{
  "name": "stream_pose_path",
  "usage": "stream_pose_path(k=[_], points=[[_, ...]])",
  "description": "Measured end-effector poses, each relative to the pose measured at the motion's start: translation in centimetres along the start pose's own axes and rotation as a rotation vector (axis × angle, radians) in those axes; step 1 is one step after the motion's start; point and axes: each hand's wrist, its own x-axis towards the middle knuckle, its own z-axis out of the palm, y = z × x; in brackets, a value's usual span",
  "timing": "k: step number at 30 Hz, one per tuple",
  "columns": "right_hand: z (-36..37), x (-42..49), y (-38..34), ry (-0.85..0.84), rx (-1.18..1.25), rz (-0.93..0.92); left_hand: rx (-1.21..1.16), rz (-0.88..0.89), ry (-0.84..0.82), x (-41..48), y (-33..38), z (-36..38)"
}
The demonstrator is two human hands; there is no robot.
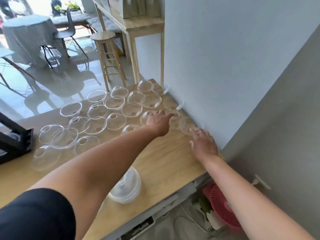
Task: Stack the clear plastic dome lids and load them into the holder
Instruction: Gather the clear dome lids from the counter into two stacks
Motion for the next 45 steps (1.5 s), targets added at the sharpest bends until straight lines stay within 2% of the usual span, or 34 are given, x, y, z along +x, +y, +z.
stream_pose_path(k=[4,12,14,18,21,24,27,30,32,37,42,45], points=[[0.4,0.3,0.4,0.064,0.011,-0.022,-0.044,-0.058,-0.075,1.9,1.2,1.1],[-0.9,-0.4,0.0,0.154,0.133,-0.065,-0.285,-0.045,-0.011,0.5,0.3,1.5],[-1.5,-0.9,-0.6,0.184,0.267,-0.019,-0.352,-0.021,0.001,-0.6,-0.4,1.0],[-3.7,-2.2,-2.2,0.321,0.655,0.077,-0.51,-0.017,0.132,-3.9,-2.3,-2.0],[-5.6,-3.2,-4.6,0.368,0.936,0.127,-0.6,-0.077,0.237,-7.9,-4.4,-5.1],[-6.6,-4.0,-7.7,0.284,1.193,0.14,-0.619,-0.18,0.272,-13.5,-7.8,-8.2],[-7.1,-4.6,-10.9,0.045,1.379,0.163,-0.606,-0.318,0.212,-20.0,-11.6,-10.2],[-6.2,-5.3,-13.3,-0.298,1.394,0.184,-0.547,-0.484,0.092,-25.2,-13.9,-10.1],[-5.0,-6.0,-14.6,-0.436,1.316,0.18,-0.526,-0.554,0.024,-27.9,-14.4,-9.0],[-2.5,-6.9,-16.4,-0.459,1.195,0.166,-0.535,-0.62,-0.064,-31.0,-13.9,-4.6],[-1.4,-7.1,-17.2,-0.452,1.13,0.125,-0.56,-0.67,-0.02,-31.9,-13.3,-2.1],[-1.0,-7.6,-17.3,-0.43,1.059,0.086,-0.495,-0.684,0.078,-32.5,-12.8,-1.3]])
